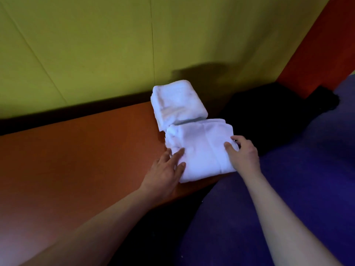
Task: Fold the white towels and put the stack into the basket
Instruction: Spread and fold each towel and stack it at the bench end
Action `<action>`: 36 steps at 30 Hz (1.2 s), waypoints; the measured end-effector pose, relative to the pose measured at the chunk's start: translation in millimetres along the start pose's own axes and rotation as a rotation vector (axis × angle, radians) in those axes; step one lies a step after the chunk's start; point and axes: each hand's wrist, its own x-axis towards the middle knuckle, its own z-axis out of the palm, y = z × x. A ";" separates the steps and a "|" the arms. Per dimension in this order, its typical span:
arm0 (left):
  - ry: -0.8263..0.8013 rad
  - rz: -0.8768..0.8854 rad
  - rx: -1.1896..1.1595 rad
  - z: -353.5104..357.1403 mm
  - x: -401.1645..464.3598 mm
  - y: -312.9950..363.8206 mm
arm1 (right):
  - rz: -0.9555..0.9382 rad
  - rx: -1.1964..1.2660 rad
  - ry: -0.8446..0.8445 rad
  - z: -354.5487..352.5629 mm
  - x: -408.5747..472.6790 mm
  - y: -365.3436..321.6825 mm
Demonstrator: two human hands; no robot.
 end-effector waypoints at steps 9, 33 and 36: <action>-0.027 -0.063 0.039 26.7 -0.3 -20.5 | -0.023 -0.116 -0.004 5.1 -11.5 0.1; 0.286 -0.179 0.323 -101.7 -184.4 -82.7 | -0.651 0.021 -0.055 76.1 -196.4 -171.1; 0.335 -0.284 0.289 -116.5 -227.3 -113.3 | -0.718 0.044 -0.137 97.0 -232.3 -208.4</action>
